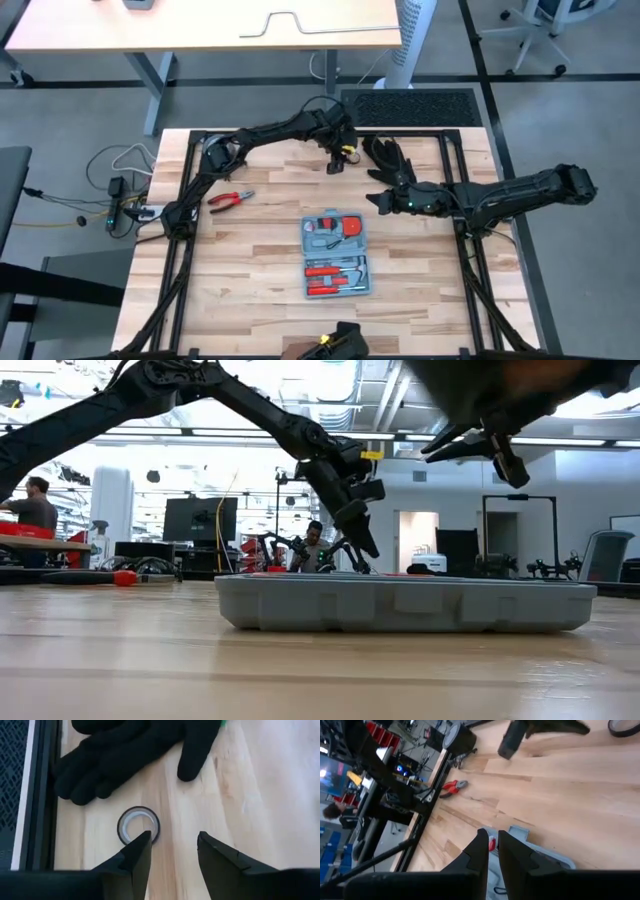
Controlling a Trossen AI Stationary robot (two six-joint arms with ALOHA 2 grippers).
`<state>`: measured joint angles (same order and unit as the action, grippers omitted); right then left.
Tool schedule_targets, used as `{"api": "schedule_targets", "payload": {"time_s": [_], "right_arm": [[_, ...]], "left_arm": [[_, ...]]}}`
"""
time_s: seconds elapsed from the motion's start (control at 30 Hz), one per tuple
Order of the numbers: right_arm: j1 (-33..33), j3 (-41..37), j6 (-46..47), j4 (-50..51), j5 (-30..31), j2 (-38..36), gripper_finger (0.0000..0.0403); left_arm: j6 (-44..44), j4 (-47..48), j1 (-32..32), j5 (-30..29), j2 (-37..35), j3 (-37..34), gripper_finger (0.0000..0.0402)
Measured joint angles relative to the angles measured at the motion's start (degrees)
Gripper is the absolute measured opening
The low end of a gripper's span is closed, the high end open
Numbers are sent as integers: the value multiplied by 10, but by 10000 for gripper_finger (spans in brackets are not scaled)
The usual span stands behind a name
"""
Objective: Prefit tool cases
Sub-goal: Put the black electrical tape into the gray prefit tool case
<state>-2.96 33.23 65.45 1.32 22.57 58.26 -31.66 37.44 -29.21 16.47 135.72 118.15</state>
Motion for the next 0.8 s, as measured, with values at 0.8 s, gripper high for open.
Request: {"api": "schedule_targets", "payload": {"time_s": [0.8], "right_arm": [[0, 0, -15, 16, -19, 0, 52]], "left_arm": [[237, -26, -55, 4, 0, 54, 148]]}}
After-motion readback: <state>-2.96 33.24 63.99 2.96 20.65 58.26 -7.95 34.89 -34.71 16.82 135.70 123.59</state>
